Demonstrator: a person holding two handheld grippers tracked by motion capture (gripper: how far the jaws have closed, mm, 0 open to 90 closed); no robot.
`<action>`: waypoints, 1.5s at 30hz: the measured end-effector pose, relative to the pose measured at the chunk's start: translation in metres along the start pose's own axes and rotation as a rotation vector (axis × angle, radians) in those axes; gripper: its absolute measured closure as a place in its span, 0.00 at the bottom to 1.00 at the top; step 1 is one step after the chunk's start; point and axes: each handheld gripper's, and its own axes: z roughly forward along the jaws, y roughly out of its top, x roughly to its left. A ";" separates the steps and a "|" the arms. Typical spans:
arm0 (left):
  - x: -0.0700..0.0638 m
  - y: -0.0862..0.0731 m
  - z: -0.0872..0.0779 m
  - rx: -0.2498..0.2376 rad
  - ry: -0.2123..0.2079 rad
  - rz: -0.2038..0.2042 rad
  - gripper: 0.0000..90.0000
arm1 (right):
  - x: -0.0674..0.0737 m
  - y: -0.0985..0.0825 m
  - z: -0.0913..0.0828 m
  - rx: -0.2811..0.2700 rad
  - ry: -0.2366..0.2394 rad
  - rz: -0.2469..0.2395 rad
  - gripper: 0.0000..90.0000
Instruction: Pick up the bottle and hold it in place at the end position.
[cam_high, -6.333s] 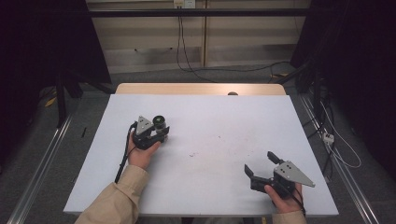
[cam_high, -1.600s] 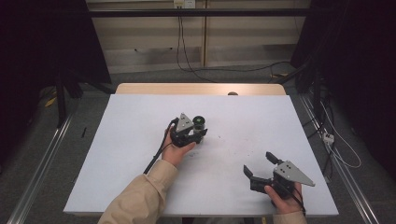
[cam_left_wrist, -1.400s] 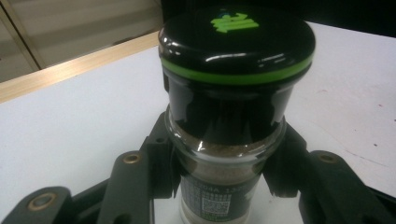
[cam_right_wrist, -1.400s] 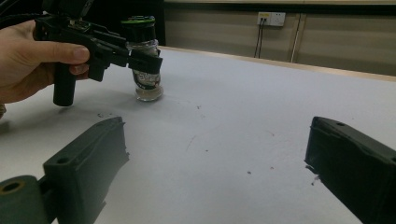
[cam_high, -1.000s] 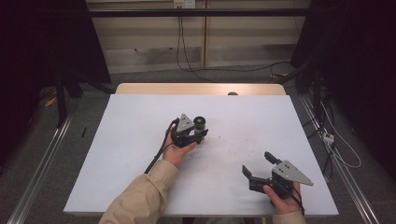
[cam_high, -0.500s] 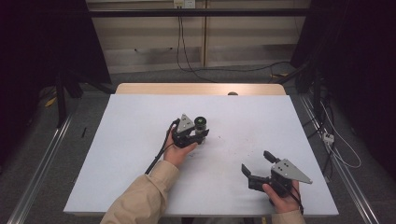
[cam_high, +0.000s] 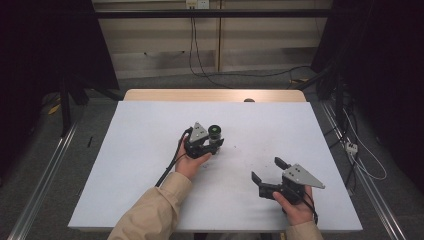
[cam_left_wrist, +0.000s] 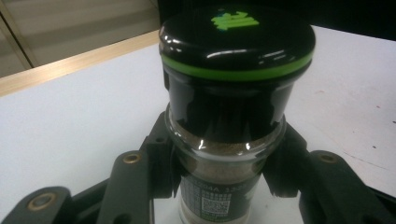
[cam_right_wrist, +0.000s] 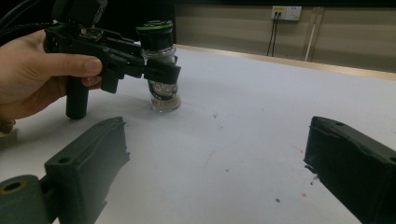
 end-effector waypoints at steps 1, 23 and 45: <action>0.000 0.000 0.000 0.000 -0.001 -0.001 0.59 | 0.000 0.001 0.002 0.002 0.003 0.000 0.06; -0.001 0.000 0.000 -0.001 -0.002 0.006 0.59 | 0.006 0.021 0.037 0.029 0.020 0.019 0.08; -0.001 0.000 0.000 0.005 0.003 0.023 0.59 | 0.017 0.033 0.069 0.063 0.006 0.000 0.15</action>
